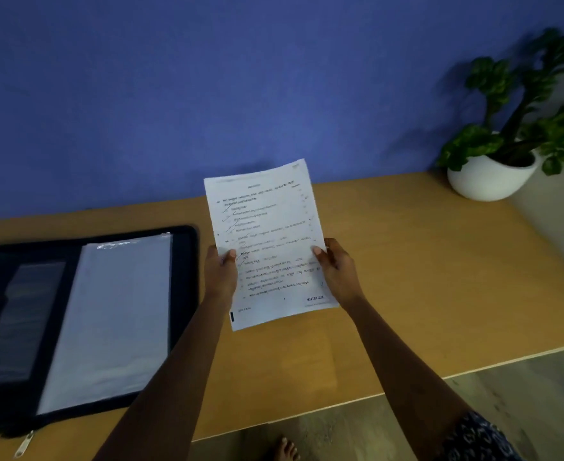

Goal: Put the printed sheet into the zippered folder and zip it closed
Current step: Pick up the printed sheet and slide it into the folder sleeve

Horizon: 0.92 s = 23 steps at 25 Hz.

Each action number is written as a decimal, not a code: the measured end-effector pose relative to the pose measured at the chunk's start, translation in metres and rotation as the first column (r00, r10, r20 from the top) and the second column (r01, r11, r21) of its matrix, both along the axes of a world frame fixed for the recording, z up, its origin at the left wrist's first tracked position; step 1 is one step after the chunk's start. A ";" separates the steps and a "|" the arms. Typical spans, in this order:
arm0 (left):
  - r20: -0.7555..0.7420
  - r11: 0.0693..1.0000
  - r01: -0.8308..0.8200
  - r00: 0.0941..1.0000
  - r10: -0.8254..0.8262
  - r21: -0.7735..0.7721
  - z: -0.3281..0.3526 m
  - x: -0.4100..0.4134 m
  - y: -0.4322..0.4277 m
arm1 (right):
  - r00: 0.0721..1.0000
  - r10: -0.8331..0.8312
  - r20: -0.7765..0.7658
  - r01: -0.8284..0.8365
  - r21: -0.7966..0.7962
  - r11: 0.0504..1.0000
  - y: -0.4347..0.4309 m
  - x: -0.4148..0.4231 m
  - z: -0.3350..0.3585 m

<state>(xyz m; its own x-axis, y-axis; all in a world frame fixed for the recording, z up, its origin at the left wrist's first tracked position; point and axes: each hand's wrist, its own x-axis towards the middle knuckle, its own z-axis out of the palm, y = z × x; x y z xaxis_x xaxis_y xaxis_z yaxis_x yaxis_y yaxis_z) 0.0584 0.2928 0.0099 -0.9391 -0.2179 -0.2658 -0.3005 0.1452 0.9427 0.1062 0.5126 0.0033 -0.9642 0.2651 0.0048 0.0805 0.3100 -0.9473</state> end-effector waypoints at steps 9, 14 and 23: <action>0.365 0.915 -0.306 0.910 0.199 0.264 -0.003 0.008 0.001 | 0.972 0.040 0.232 0.139 -0.700 0.701 -0.020 0.034 0.006; 0.404 0.796 -0.385 0.894 0.195 0.467 0.005 0.033 0.021 | 0.958 -0.157 0.240 0.285 -0.728 0.624 -0.083 0.034 0.006; 0.477 0.814 -0.406 0.859 0.185 0.416 -0.001 0.018 -0.036 | 0.985 -0.068 0.160 0.152 -0.597 0.788 -0.041 0.044 0.015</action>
